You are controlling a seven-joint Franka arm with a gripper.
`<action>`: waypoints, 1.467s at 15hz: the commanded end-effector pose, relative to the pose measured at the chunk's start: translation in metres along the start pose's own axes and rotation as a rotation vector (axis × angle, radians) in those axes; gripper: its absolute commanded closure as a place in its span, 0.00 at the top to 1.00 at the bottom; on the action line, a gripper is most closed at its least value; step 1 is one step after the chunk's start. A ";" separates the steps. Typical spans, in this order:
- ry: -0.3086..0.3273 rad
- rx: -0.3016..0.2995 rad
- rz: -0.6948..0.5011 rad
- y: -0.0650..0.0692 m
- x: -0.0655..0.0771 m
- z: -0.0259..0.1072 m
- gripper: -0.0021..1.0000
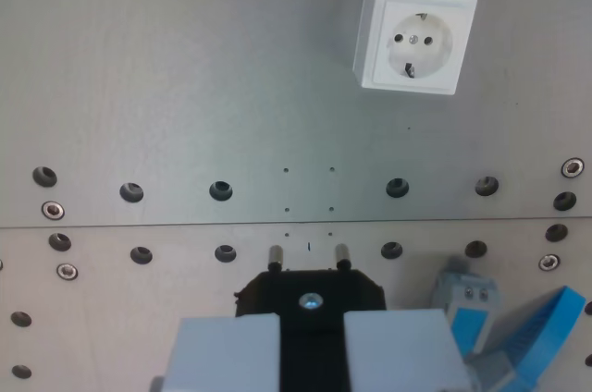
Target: Move above the white socket
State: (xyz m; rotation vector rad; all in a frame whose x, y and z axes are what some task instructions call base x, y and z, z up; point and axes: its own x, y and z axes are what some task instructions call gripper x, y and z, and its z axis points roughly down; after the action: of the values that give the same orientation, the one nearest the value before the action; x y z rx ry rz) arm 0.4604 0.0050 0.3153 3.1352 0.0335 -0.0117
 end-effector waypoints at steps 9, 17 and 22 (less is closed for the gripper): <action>0.082 -0.007 0.019 0.014 0.000 0.035 0.00; 0.090 -0.015 0.030 0.028 -0.001 0.071 0.00; 0.094 -0.021 0.045 0.036 -0.001 0.093 0.00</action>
State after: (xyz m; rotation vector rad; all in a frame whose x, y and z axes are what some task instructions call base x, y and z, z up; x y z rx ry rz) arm 0.4628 -0.0274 0.2286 3.1286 -0.0312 -0.0141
